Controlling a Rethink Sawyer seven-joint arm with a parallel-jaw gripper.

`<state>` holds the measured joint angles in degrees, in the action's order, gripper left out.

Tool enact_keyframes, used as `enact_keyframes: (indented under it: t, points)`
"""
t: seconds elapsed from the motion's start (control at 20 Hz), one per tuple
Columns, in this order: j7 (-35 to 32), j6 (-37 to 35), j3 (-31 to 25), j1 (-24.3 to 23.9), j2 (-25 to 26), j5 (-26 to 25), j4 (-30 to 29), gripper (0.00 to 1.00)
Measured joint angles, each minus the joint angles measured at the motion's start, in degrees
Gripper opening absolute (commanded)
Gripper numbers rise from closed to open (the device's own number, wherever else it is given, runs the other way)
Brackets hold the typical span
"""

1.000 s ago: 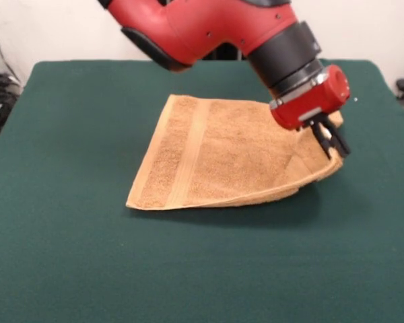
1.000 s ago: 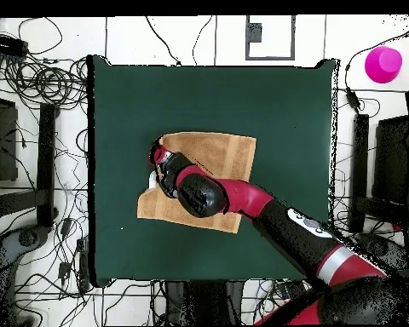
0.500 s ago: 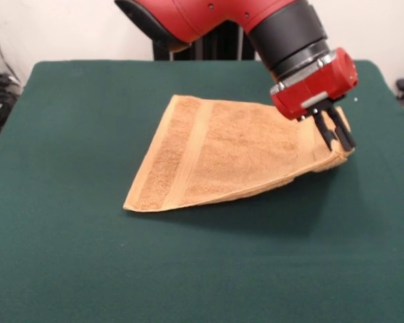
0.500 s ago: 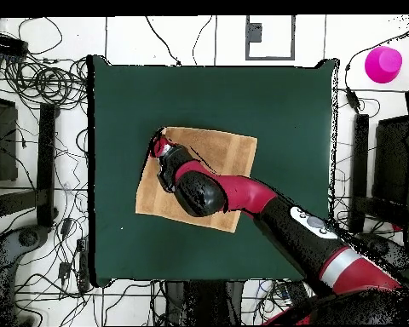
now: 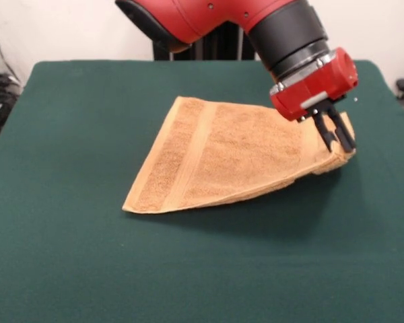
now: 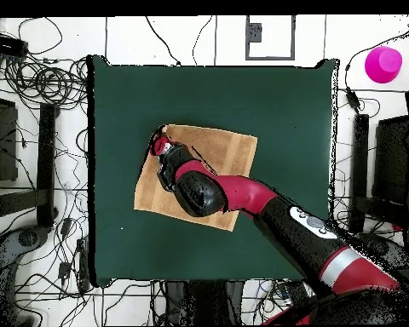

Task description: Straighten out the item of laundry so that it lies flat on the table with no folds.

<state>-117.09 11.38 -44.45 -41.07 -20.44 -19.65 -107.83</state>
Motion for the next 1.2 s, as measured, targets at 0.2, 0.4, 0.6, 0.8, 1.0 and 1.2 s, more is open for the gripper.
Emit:
enact_keyframes:
  t: [0.2, 0.4, 0.6, 0.8, 1.0, 1.2]
  points:
    - [0.00, 0.00, 0.00, -0.02, 0.00, 0.00, 0.00, 1.00]
    - [0.00, 0.01, 0.00, -0.05, -0.01, 0.00, 0.00, 1.00]
    - [0.00, 0.19, -0.01, 0.02, -0.24, -0.01, 0.00, 1.00]
    - [0.00, 0.52, 0.00, 0.06, -0.40, -0.01, 0.00, 1.00]
    - [0.00, 0.66, -0.01, 0.06, -0.50, 0.00, 0.00, 1.00]
    - [0.00, 0.65, 0.10, 0.12, -1.01, -0.01, -0.01, 1.00]
